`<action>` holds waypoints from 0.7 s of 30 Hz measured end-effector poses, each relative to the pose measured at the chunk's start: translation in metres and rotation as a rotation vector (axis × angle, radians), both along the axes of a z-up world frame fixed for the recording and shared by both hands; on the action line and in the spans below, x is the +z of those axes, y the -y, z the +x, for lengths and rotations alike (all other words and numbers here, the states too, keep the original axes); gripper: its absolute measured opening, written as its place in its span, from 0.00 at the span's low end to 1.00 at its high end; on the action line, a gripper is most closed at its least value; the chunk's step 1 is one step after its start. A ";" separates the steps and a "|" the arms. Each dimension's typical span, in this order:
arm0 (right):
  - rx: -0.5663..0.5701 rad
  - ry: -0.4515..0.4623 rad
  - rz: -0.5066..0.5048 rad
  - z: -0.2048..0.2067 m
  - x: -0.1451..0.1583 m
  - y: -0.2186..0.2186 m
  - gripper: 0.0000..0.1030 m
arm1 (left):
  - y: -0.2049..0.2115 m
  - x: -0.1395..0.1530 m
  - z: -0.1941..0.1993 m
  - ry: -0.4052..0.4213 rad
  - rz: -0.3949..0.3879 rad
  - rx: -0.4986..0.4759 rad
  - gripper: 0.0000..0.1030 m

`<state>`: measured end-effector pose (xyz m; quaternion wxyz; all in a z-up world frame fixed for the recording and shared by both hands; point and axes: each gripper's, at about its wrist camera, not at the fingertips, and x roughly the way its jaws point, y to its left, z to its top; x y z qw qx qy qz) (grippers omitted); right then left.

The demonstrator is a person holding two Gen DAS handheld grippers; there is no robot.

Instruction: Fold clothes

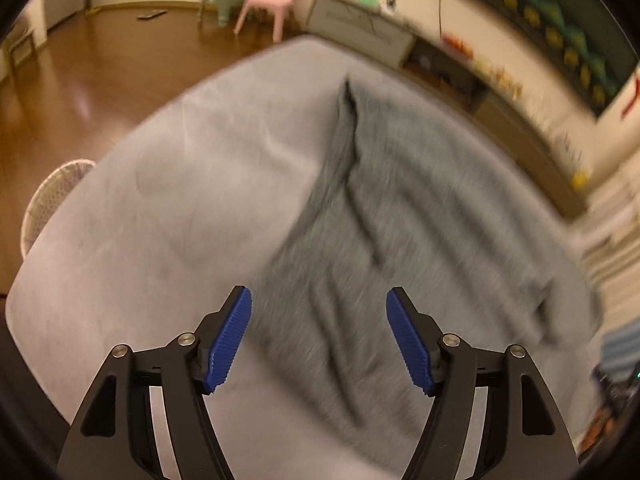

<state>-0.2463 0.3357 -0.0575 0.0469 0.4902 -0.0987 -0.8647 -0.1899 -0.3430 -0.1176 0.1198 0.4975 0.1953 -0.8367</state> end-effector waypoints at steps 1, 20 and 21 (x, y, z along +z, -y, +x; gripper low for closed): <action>0.028 0.012 0.011 0.005 -0.006 0.012 0.74 | -0.004 -0.008 -0.001 0.030 -0.034 -0.006 0.70; 0.221 0.051 0.174 0.060 -0.020 0.062 0.76 | -0.015 0.031 0.091 -0.088 -0.411 0.173 0.36; 0.225 0.027 0.130 0.062 -0.013 0.065 0.76 | -0.032 0.033 0.095 -0.149 -0.328 0.117 0.37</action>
